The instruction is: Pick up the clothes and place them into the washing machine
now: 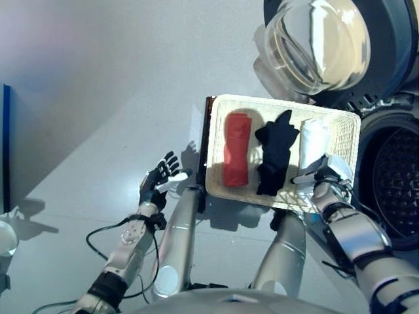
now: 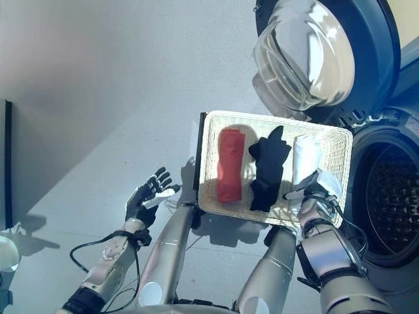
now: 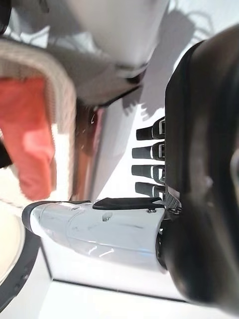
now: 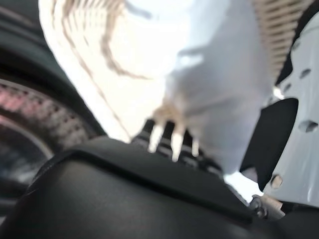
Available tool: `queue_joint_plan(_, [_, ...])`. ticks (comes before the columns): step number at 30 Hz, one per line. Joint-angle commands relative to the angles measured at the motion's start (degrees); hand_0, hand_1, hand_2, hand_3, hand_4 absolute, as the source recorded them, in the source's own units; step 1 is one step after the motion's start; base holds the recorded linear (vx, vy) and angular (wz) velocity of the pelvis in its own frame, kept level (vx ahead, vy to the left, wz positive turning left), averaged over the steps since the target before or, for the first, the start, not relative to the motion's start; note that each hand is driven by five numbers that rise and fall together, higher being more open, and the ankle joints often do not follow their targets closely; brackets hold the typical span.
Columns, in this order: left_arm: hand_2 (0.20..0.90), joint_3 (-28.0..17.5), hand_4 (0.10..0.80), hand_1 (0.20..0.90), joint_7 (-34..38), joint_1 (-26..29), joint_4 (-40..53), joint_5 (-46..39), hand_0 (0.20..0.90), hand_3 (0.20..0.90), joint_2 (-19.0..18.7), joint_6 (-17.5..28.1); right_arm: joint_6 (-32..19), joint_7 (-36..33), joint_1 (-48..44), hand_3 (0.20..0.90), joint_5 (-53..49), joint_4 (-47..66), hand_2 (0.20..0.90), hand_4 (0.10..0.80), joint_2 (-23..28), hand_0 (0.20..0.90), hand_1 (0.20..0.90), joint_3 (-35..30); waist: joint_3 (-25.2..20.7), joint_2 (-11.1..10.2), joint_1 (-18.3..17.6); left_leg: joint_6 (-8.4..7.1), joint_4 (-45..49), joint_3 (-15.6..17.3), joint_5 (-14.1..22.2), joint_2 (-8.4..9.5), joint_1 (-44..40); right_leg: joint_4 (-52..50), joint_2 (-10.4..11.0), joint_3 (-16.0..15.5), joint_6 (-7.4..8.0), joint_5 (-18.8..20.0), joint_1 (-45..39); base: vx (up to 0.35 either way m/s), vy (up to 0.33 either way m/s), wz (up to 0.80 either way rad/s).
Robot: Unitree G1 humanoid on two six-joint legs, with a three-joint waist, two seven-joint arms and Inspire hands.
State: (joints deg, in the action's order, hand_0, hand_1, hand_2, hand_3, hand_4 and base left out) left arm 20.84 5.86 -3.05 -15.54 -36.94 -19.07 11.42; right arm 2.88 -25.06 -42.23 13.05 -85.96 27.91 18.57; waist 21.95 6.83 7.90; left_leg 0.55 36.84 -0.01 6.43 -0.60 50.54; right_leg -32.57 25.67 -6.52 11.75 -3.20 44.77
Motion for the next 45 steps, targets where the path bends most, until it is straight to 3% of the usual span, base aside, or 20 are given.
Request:
queue_joint_plan(1, [0.9,-1.1,0.8,0.9,-0.52,-1.36,8.57,0.45,0.9,0.9,-0.87,2.1,3.14,4.42,0.25,0.2,3.41,-1.57,0.2,0.3,2.23,0.2,0.2,2.11,0.84,3.36,2.09,-3.93,2.4,-2.89,2.87,-2.54,0.95,-3.72,-0.42,2.99,-1.73,-1.02,1.63,-0.008,0.008,0.05])
queue_joint_plan(8, [0.9,-0.71,0.8,0.9,-0.07,-0.88,9.36,0.52,0.9,0.9,-0.89,1.62,4.32,3.15,-1.61,0.2,1.81,-2.52,0.2,0.3,2.66,0.2,0.2,-0.02,0.85,3.13,1.77,-3.91,2.5,-2.62,3.09,-2.66,1.11,-4.0,-0.6,3.51,-1.81,-1.24,2.32,-0.002,-0.001,0.02])
queue_joint_plan(16, [0.9,-1.75,0.8,0.9,1.49,-0.69,8.09,-0.38,0.9,0.9,-0.79,2.5,1.88,-1.45,-1.04,0.2,-8.58,-0.94,0.2,0.3,3.87,0.2,0.2,-7.4,0.46,2.47,0.66,-4.0,1.81,-2.21,3.59,-3.33,-0.51,-3.48,-0.93,3.7,-1.73,-1.38,1.63,0.004,-0.001,-0.02])
queue_joint_plan(25, [0.9,-3.61,0.8,0.9,3.5,-0.59,4.98,-2.23,0.9,0.9,0.29,3.37,-11.24,-4.82,2.75,0.2,-39.54,9.22,0.2,0.3,1.94,0.2,0.2,-23.18,0.26,0.94,-2.91,-4.55,-0.63,-0.49,4.08,-5.1,-4.18,-0.54,-2.34,4.72,-1.23,-0.78,0.14,0.012,0.009,-0.18])
queue_joint_plan(26, [0.9,-3.78,0.8,0.9,3.48,-0.63,4.98,-2.42,0.9,0.9,0.28,3.53,-13.05,-4.4,3.34,0.2,-42.43,10.8,0.2,0.3,1.58,0.2,0.2,-24.31,0.53,0.74,-3.4,-4.28,-1.36,0.1,1.99,-5.12,-3.82,0.55,-2.28,4.46,-1.71,1.2,0.45,0.024,-0.008,-0.29])
queue_joint_plan(27, [0.9,-3.98,0.8,0.9,3.5,-0.75,5.01,-2.77,0.9,0.9,0.36,3.65,-14.34,-4.05,4.45,0.2,-44.91,12.11,0.2,0.3,1.08,0.2,0.2,-25.45,0.14,0.61,-3.76,-4.77,-0.91,-0.21,4.11,-5.42,-4.7,-0.19,-2.49,4.8,-1.13,-0.71,-0.07,0.013,-0.022,-0.2])
queue_joint_plan(29, [0.9,-3.97,0.8,0.9,3.41,-0.86,4.04,-3.62,0.9,0.9,0.84,3.91,-16.99,-3.36,6.16,0.2,-50.7,14.04,0.2,0.3,0.96,0.2,0.2,-28.94,0.2,0.34,-4.92,-4.74,-1.58,0.12,2.29,-5.58,-4.77,1.04,-2.43,4.56,-1.6,1.05,-0.21,-0.017,-0.039,-0.17])
queue_joint_plan(33, [0.9,-4.3,0.8,0.9,3.56,-1.02,3.82,-4.74,0.9,0.9,1.34,4.35,-21.24,-2.43,8.0,0.2,-56.38,19.44,0.2,0.3,-0.56,0.2,0.2,-31.14,-0.33,-0.08,-6.14,-5.08,-2.71,0.32,2.05,-6.08,-5.94,1.87,-2.85,4.38,-1.51,1.3,-1.07,0.029,-0.025,-0.13])
queue_joint_plan(34, [0.9,-4.32,0.8,0.9,3.56,-1.09,3.79,-4.75,0.9,0.9,1.29,4.33,-21.24,-2.49,8.13,0.2,-56.36,19.53,0.2,0.3,-0.68,0.2,0.2,-31.13,-0.67,-0.07,-6.0,-5.4,-2.33,-0.06,3.93,-6.22,-6.58,1.15,-3.03,4.68,-1.03,-0.47,-1.53,0.035,-0.025,-0.12])
queue_joint_plan(35, [0.9,-4.57,0.8,0.9,3.77,-1.09,3.83,-4.74,0.9,0.9,1.47,4.41,-23.24,-2.01,8.69,0.2,-59.07,22.67,0.2,0.3,-1.68,0.2,0.2,-32.3,-0.51,-0.33,-6.51,-5.27,-2.88,0.27,2.05,-6.29,-6.21,2.05,-2.98,4.41,-1.52,1.21,-1.35,0.022,-0.019,-0.16])
queue_joint_plan(38, [0.9,-5.1,0.8,0.9,3.94,-1.13,3.53,-5.22,0.9,0.9,2.16,4.49,-27.52,-1.57,9.65,0.2,-63.25,28.36,0.2,0.3,-3.52,0.2,0.2,-34.42,-0.78,-0.51,-7.17,-5.61,-3.25,0.19,2.1,-6.58,-6.58,2.04,-3.19,4.5,-1.45,1.08,-1.34,-0.009,-0.028,-0.09])
queue_joint_plan(45, [0.9,-3.5,0.8,0.9,3.45,-1.87,3.85,-7.09,0.9,0.9,2.43,4.05,-35.26,1.19,4.45,0.2,-78.59,33.48,0.2,0.3,-5.29,0.2,0.2,-40.85,-1.52,-0.37,-7.17,-5.99,-4.18,0.51,2.17,-6.73,-7.62,2.4,-3.57,4.43,-1.26,0.92,-2.02,0.016,-0.012,-0.02])
